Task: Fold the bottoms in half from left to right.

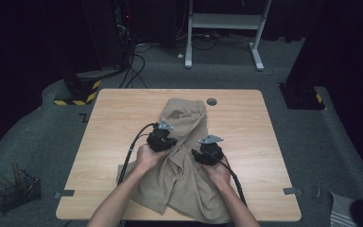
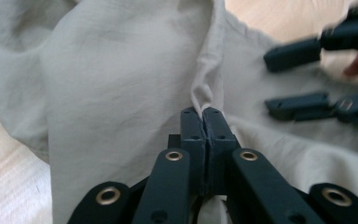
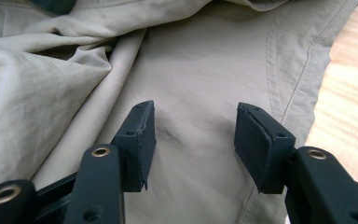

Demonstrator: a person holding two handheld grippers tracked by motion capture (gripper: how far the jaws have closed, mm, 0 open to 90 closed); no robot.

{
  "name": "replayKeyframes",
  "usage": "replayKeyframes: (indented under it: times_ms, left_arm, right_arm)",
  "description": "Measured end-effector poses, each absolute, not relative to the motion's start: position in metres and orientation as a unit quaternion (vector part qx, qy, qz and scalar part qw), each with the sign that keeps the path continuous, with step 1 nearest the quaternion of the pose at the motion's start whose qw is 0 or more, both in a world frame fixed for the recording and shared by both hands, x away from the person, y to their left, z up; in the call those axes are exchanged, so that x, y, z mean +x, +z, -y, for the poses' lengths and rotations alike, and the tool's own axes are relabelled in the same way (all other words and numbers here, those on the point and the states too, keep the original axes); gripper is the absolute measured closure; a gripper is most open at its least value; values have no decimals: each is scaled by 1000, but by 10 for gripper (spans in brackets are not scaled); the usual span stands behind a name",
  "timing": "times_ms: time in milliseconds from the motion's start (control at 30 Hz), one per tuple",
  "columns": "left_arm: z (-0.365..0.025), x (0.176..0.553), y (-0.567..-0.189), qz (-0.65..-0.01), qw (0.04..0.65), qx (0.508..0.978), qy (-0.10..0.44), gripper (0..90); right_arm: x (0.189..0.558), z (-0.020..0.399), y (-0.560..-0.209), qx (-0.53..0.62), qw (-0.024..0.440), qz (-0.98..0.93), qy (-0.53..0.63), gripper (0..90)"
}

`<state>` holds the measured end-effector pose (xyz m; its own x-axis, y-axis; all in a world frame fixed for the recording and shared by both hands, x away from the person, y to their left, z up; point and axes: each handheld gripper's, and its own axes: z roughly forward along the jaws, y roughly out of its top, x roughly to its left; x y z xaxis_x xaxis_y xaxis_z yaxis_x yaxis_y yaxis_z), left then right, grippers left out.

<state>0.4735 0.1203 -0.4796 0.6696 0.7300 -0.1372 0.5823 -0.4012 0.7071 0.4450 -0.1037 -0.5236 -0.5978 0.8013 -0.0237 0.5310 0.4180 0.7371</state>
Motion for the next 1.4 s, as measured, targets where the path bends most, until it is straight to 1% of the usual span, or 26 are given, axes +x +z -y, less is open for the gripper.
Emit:
replayKeyframes:
  times_ms: [67, 200, 267, 300, 467, 500, 533, 567, 600, 667, 733, 800, 867, 967, 1033, 1133, 1200, 1233, 1300, 1400]
  left_arm:
    - [-122, 478, -471, -406, 396, 818, 94, 892]
    - [-114, 474, -445, -386, 422, 813, 107, 892]
    - [-110, 473, -438, -378, 429, 814, 104, 891]
    - [-100, 475, -435, -374, 435, 814, 94, 890]
    - [-74, 488, -458, -379, 419, 823, 51, 868]
    - [-71, 489, -462, -381, 420, 823, 40, 820]
    - [-70, 488, -465, -383, 420, 822, 36, 744]
    - [-70, 486, -465, -379, 418, 825, 40, 684]
    - [-72, 481, -464, -373, 418, 827, 51, 642]
    - [-82, 471, -458, -369, 420, 825, 79, 551]
    - [-97, 462, -453, -373, 435, 815, 83, 471]
    - [-110, 453, -449, -378, 443, 808, 87, 421]
    - [-122, 445, -447, -378, 437, 809, 107, 400]
    - [-135, 432, -452, -376, 422, 817, 113, 373]
    - [-138, 429, -454, -376, 419, 819, 116, 372]
    - [-152, 418, -470, -392, 404, 818, 120, 373]
    - [-155, 417, -478, -401, 394, 818, 122, 396]
    - [-155, 418, -481, -406, 389, 818, 122, 432]
    - [-155, 422, -486, -413, 380, 819, 122, 540]
    - [-154, 431, -490, -420, 374, 818, 121, 720]
  right_arm:
    - [452, 101, -524, 410, 194, -818, 354, 482]
    - [458, 98, -524, 411, 193, -817, 354, 481]
    - [458, 98, -524, 410, 197, -817, 353, 481]
    - [458, 97, -524, 410, 199, -817, 353, 481]
    - [460, 99, -524, 415, 191, -816, 354, 462]
    - [460, 99, -524, 416, 191, -816, 354, 462]
    - [460, 99, -524, 416, 190, -816, 354, 458]
    - [460, 99, -524, 416, 190, -816, 354, 450]
    - [459, 100, -523, 417, 192, -816, 352, 437]
    - [457, 103, -523, 424, 195, -812, 351, 435]
    - [451, 106, -522, 421, 192, -811, 358, 436]
    - [444, 107, -518, 413, 196, -813, 360, 436]
    - [436, 109, -514, 405, 201, -814, 365, 435]
    - [422, 112, -507, 393, 199, -815, 375, 435]
    - [414, 115, -504, 382, 195, -820, 379, 435]
    - [403, 119, -505, 377, 184, -826, 378, 437]
    - [401, 118, -509, 375, 180, -831, 368, 438]
    - [401, 117, -512, 376, 177, -833, 364, 439]
    - [403, 114, -517, 373, 178, -840, 353, 443]
    - [409, 111, -522, 378, 173, -838, 354, 438]
